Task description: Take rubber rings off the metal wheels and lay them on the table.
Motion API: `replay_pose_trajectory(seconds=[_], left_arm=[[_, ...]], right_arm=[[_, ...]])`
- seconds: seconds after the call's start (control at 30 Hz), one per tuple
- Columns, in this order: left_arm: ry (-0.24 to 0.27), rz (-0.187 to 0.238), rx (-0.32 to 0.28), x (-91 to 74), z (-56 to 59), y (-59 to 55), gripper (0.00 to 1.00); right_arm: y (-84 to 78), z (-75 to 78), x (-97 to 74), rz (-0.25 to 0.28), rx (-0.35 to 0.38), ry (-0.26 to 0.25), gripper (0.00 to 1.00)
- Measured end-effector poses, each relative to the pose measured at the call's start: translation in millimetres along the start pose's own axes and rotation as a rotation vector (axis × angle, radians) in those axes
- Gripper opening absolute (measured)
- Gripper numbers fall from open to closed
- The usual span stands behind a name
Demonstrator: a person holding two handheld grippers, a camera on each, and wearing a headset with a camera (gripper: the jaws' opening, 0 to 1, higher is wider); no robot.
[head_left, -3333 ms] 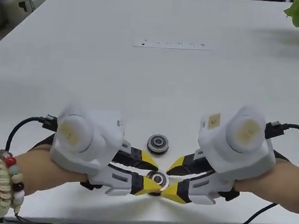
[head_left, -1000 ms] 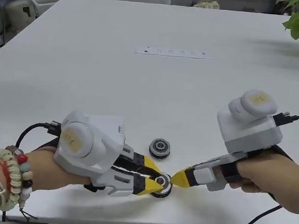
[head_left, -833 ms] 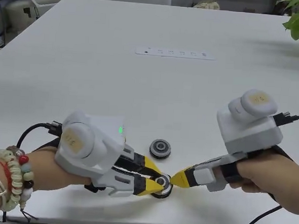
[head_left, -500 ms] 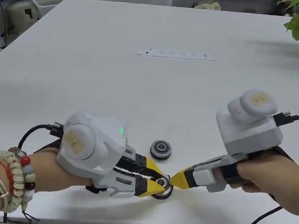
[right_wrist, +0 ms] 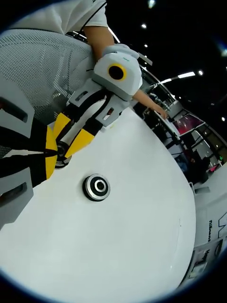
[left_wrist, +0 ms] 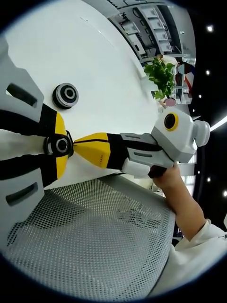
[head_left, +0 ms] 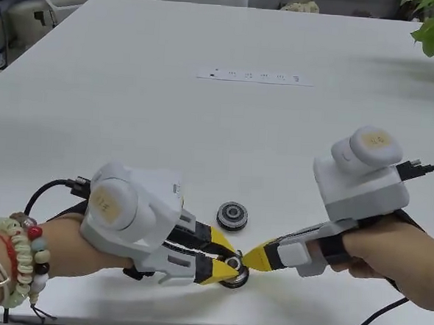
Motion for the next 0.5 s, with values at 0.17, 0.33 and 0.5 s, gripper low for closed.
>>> replay_pose_trajectory(seconds=[0.17,0.33,0.5], left_arm=[[0.002,0.001,-0.003,0.3,-0.5,0.1,0.08],[0.006,0.001,-0.005,1.0,-1.4,0.3,0.08],[0.008,0.002,-0.004,1.1,-1.6,0.2,0.08]], right_arm=[[0.3,0.3,-0.1,0.003,0.006,-0.003,0.00],[0.8,1.2,-1.0,0.010,0.017,0.001,0.00],[1.6,-1.2,-0.8,0.015,0.020,0.010,0.00]])
Point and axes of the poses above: the centre of the closed fingertips' face, and the gripper's own axes: x roughly forward along the fingers, z roughly to its right, y roughly out of its top, the point moved 5 cm from there along -x, roughly backward along the fingers, and after that the axes turned 1 degree about -z, right-handed, at the moved point
